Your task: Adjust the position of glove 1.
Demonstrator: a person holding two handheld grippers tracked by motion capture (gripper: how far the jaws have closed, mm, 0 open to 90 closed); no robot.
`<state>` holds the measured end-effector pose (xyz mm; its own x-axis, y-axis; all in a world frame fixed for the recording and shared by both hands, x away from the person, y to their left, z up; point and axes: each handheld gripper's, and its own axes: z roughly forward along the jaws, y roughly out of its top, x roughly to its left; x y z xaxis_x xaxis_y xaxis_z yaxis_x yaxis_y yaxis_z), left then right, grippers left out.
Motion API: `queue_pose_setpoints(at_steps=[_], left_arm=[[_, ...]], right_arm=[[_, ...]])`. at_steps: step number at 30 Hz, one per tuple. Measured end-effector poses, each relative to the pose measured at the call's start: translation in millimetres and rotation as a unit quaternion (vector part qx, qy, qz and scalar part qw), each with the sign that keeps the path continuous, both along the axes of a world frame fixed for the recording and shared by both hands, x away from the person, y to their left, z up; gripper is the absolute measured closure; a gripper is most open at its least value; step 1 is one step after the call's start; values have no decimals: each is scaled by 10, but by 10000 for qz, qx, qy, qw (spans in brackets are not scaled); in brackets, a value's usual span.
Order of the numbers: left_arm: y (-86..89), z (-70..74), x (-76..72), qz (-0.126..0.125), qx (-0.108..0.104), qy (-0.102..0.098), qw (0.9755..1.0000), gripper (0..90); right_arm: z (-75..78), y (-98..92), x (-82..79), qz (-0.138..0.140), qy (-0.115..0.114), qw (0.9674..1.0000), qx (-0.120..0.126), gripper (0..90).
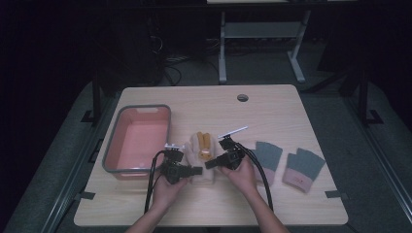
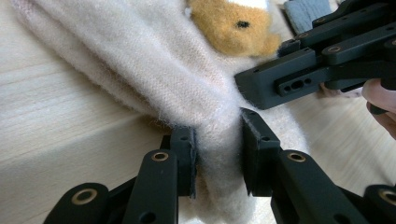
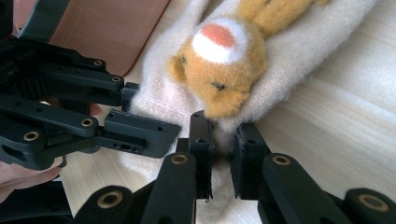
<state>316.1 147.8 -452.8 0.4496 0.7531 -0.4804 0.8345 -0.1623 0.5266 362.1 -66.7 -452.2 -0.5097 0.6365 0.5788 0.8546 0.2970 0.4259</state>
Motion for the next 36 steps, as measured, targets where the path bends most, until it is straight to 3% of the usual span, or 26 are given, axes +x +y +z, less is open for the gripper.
queue_pose_setpoints(at_steps=[9,13,16,36], left_arm=[[-42,46,-12,-119,-10,-96,9999,699],[-52,95,-10,-136,-15,-176,9998,700],[-55,138,-5,-158,-32,-231,9996,700],[-57,446,70,-348,-105,-515,9980,700]], right_arm=[[84,-53,-39,-1,17,10000,-89,802],[116,-80,-30,-32,13,10000,-19,802],[156,-92,-29,-31,-101,9999,-1,801],[487,-166,-15,-92,-312,9994,131,802]])
